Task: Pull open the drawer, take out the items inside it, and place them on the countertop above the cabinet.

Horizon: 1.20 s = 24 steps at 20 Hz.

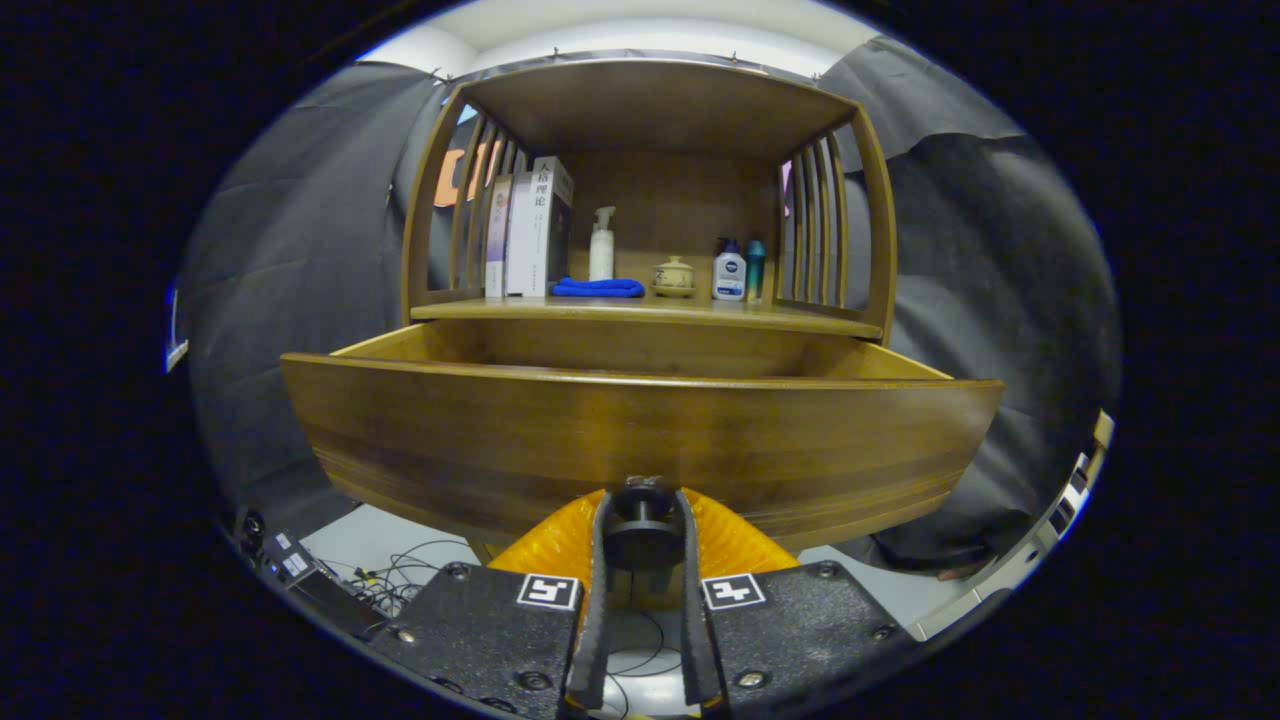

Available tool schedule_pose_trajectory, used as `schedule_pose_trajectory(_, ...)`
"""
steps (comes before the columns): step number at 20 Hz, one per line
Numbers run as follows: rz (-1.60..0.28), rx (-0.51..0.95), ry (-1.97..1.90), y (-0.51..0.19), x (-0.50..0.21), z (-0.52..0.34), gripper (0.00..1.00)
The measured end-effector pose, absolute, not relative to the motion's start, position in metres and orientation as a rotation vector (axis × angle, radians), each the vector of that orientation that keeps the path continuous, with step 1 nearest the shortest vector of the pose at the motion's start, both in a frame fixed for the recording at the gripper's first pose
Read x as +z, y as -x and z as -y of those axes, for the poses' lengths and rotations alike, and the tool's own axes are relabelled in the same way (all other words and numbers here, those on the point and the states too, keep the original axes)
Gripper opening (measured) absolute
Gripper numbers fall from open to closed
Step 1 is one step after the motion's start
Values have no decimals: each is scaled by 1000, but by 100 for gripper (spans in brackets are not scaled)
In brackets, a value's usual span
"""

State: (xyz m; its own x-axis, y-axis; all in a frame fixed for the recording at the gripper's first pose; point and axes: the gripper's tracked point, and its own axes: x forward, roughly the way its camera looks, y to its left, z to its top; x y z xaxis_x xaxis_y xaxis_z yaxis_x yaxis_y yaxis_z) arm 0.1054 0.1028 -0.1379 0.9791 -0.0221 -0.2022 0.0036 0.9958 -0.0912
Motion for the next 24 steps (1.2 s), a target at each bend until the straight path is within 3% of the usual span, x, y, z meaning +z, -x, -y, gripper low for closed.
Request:
schedule_pose_trajectory(2,-200,-9,77,-105,-141,-102,32)
schedule_pose_trajectory(11,-62,-34,-29,-82,-58,-58,100)
schedule_pose_trajectory(19,-17,-23,2,-122,35,-40,100)
schedule_pose_trajectory(24,-177,54,14,-181,59,-65,100)
